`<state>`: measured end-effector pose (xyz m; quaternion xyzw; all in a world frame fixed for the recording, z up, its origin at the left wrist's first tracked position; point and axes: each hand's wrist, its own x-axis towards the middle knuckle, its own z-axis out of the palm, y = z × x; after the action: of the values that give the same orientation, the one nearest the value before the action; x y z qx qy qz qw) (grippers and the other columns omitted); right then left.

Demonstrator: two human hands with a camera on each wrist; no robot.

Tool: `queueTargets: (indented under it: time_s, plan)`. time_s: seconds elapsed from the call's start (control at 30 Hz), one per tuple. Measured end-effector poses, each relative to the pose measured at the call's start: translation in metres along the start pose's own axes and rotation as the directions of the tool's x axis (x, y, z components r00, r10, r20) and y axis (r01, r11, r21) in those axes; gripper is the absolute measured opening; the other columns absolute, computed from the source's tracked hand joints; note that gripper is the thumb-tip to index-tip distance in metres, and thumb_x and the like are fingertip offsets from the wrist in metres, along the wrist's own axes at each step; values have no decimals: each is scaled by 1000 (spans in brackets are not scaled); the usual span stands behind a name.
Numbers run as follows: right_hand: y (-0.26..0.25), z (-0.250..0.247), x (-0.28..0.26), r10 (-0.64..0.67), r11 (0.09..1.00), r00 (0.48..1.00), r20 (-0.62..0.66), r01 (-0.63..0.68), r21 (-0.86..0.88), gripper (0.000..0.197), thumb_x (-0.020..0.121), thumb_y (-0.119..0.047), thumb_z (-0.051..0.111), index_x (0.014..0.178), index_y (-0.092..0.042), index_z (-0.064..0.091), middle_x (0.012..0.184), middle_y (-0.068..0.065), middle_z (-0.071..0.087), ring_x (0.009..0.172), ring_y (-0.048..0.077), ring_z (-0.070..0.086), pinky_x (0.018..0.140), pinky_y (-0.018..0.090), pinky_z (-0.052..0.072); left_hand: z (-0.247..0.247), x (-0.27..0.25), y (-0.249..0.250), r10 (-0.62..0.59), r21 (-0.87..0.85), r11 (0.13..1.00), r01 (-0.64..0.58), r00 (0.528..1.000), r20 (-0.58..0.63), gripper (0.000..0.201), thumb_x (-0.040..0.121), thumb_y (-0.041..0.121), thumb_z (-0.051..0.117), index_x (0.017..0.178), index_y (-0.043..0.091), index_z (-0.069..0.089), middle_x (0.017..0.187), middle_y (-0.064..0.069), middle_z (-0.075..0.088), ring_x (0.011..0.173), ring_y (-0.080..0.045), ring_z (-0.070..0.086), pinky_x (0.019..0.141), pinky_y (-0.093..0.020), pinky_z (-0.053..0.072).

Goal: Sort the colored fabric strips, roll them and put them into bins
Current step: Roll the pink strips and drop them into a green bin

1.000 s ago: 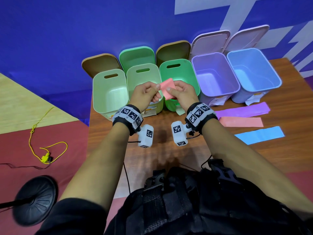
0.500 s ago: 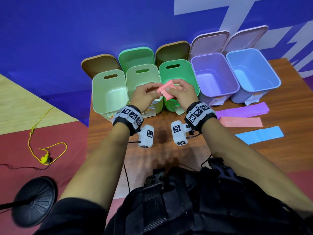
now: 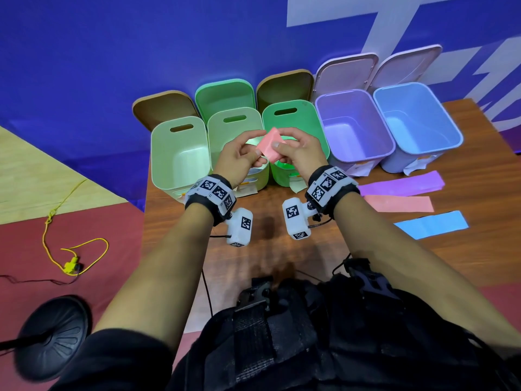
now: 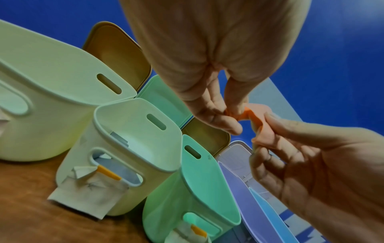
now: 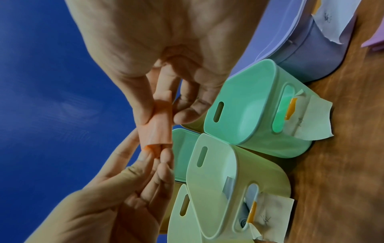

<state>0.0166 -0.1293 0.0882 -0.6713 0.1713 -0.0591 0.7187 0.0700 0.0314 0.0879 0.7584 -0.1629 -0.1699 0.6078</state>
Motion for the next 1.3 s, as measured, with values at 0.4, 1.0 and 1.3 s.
queueTargets:
  time_s: [0.4, 1.0, 1.3]
  plan:
    - [-1, 0, 6, -1, 998, 999, -32, -1, -61, 14, 86, -8, 75, 96, -17, 70, 75, 1, 68, 58, 5, 57, 60, 19, 48, -1, 2, 0, -15, -6, 1000, 16, 999, 42, 45, 101, -6, 39, 137, 18, 52, 75, -8, 59, 65, -13, 55, 69, -20, 52]
    - [3, 1, 8, 48, 997, 996, -72, -53, -63, 13, 89, -13, 72, 98, -9, 64, 81, 6, 71, 67, 10, 65, 65, 22, 51, 2, 9, 8, -34, -35, 999, 37, 996, 84, 36, 102, 3, 47, 137, 2, 52, 75, -6, 62, 60, -8, 56, 64, -20, 50]
    - [1, 3, 7, 52, 998, 997, -61, -54, -27, 19, 91, -8, 70, 108, -4, 62, 81, 7, 70, 68, 9, 65, 64, 19, 51, 4, 8, 5, -46, -91, 994, 55, 994, 94, 3, 105, 6, 40, 103, 8, 41, 73, -11, 62, 56, -13, 55, 58, -22, 48]
